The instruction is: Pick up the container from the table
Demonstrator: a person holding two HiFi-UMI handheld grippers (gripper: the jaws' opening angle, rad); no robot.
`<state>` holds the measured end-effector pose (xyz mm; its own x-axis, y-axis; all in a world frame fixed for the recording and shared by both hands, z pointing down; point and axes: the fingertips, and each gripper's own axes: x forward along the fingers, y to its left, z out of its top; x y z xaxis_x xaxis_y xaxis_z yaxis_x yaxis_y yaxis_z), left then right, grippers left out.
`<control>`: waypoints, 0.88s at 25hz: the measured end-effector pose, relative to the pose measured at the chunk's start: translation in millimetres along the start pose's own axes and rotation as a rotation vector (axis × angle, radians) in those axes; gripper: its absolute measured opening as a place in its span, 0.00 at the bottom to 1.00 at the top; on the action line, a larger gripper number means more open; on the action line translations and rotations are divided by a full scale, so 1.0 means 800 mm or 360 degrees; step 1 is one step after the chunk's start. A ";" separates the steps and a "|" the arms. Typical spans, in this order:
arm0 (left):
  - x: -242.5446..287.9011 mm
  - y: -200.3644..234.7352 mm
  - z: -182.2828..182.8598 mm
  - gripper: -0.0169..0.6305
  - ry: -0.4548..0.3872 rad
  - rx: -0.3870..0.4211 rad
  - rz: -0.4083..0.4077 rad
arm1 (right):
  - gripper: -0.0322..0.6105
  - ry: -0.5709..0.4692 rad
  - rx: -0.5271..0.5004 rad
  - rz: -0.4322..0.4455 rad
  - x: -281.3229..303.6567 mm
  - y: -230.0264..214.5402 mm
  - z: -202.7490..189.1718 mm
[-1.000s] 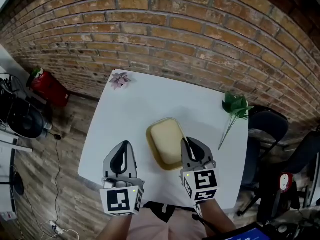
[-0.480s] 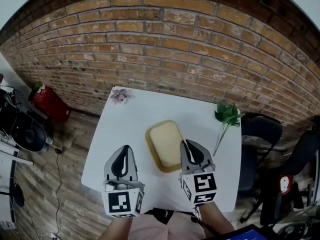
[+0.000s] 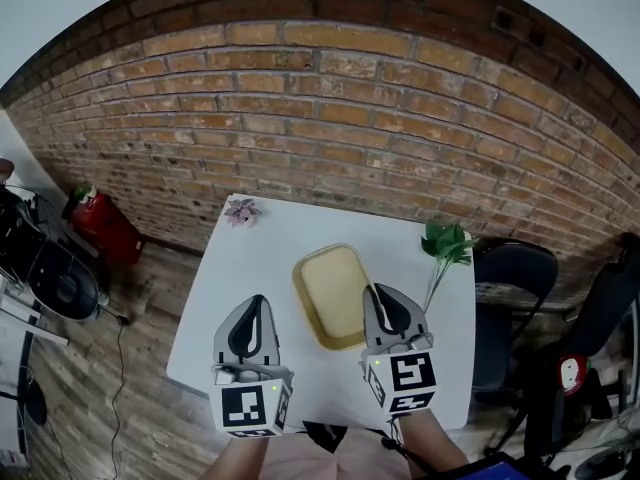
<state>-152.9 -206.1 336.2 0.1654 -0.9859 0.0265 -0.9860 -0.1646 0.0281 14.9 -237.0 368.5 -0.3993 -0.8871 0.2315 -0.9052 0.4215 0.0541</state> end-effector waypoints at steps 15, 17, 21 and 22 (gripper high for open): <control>-0.010 -0.012 0.048 0.04 -0.0137 0.0093 -0.0032 | 0.08 -0.0208 -0.0058 -0.0067 -0.035 -0.010 0.066; -0.010 -0.011 0.056 0.04 -0.0162 0.0098 -0.0031 | 0.08 -0.0240 -0.0069 -0.0071 -0.037 -0.009 0.077; -0.007 -0.010 0.080 0.04 -0.0234 0.0104 -0.0033 | 0.08 -0.0311 -0.0098 -0.0090 -0.041 -0.010 0.102; -0.006 -0.009 0.085 0.04 -0.0247 0.0115 -0.0034 | 0.08 -0.0329 -0.0105 -0.0095 -0.042 -0.011 0.107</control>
<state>-148.3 -202.4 268.3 0.1861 -0.9742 -0.1279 -0.9823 -0.1817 -0.0451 23.8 -226.6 277.2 -0.3726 -0.9277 0.0224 -0.9194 0.3723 0.1265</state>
